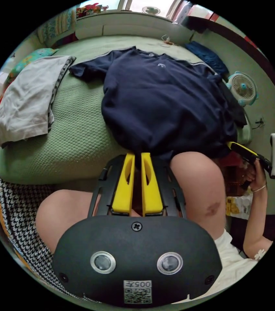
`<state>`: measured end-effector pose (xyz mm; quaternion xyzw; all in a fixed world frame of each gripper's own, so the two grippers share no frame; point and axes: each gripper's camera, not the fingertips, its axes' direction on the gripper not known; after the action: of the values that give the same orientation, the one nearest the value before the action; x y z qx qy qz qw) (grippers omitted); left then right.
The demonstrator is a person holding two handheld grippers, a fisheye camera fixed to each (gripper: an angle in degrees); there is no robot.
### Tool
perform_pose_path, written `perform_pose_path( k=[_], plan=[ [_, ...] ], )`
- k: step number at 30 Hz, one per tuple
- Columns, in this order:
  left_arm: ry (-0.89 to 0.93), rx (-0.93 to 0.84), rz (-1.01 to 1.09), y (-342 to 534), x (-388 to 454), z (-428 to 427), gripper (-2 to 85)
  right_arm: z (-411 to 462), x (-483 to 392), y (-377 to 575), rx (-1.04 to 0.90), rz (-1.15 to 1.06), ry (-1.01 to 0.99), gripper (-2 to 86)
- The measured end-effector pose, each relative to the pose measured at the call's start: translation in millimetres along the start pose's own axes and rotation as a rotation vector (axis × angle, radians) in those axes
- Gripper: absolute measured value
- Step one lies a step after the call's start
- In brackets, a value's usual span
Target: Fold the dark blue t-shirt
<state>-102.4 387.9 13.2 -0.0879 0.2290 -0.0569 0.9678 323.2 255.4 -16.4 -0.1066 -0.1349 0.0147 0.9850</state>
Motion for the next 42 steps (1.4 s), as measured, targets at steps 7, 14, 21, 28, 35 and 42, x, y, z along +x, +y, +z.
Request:
perform_pose_path(
  k=[7,14,21,28,35,42],
  plan=[
    [0.033,0.196,0.031,5.9,-7.3,-85.6,4.3,-87.4,-7.0,-21.6,0.175,-0.015,-0.017,-1.1],
    [0.077,0.088,0.020,21.7,-32.6,-64.9,5.1,-66.0,-4.5,-30.0,0.083,0.036,-0.009,-1.0],
    [-0.034,-0.024,-0.095,32.1,-85.9,-37.9,5.2,-5.8,2.3,-35.8,-0.103,0.120,0.150,-0.2],
    [-0.026,0.178,-0.133,-41.4,-143.0,-50.8,10.5,-27.6,-43.1,-90.6,0.093,-0.027,0.100,4.8],
    [-0.015,0.208,-0.223,-109.4,-176.7,-16.3,13.7,16.7,-191.3,-217.9,0.221,-0.403,-0.136,10.0],
    [0.056,0.240,-0.388,-109.2,-210.4,23.5,13.5,95.0,-388.8,-370.1,0.121,-0.757,-0.210,13.1]
  ],
)
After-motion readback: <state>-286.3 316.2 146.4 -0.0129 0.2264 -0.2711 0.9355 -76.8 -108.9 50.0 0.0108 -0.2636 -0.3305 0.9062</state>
